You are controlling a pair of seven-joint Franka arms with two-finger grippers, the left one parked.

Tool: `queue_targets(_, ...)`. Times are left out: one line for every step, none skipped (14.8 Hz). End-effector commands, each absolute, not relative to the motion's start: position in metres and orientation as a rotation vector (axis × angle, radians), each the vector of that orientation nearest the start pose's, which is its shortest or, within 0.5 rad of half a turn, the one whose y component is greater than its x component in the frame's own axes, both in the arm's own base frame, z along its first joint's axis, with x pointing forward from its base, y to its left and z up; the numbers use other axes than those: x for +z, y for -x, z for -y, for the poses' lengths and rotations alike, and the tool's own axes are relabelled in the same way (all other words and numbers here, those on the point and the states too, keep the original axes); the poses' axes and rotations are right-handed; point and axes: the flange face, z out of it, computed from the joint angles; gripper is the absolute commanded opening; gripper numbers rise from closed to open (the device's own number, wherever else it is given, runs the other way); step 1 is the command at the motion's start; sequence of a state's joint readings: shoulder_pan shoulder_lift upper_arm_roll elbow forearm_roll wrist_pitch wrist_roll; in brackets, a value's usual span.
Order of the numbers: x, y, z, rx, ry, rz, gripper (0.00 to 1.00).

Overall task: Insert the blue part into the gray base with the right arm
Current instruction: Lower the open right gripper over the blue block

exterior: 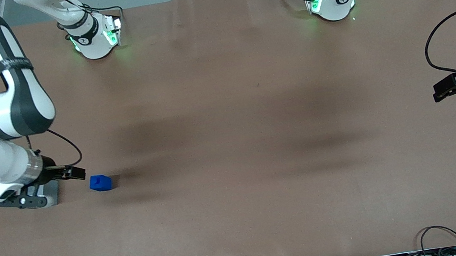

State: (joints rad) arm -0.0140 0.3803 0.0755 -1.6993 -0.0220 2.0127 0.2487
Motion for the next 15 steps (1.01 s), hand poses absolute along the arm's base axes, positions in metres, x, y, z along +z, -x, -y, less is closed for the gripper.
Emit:
queue_targets(0.333, -0.652, -0.032, 0.154, 3.128, -0.362, 1.0)
queue_targets(0.321, -0.652, -0.033, 0.18, 3.128, -0.369, 1.0)
queue_targets(0.308, -0.65, -0.032, 0.209, 3.126, -0.373, 1.0)
queue_targets(0.3, -0.648, -0.037, 0.224, 3.128, -0.365, 1.0)
queue_targets(0.29, -0.646, -0.04, 0.227, 3.127, -0.362, 1.0)
queue_targets(0.278, -0.646, -0.041, 0.213, 3.126, -0.359, 1.0)
queue_targets(0.265, -0.644, -0.041, 0.213, 3.126, -0.355, 1.0)
queue_targets(0.259, -0.643, -0.043, 0.203, 3.125, -0.348, 1.0)
queue_targets(0.256, -0.642, -0.046, 0.198, 3.137, -0.33, 1.0)
queue_targets(0.25, -0.64, -0.049, 0.207, 3.153, -0.304, 1.0)
queue_targets(0.246, -0.638, -0.054, 0.209, 3.165, -0.281, 1.0)
queue_targets(0.243, -0.636, -0.057, 0.214, 3.176, -0.255, 1.0)
queue_targets(0.242, -0.636, -0.054, 0.206, 3.179, -0.236, 1.0)
queue_targets(0.242, -0.636, -0.052, 0.202, 3.18, -0.205, 1.0)
queue_targets(0.242, -0.637, -0.049, 0.201, 3.182, -0.147, 1.0)
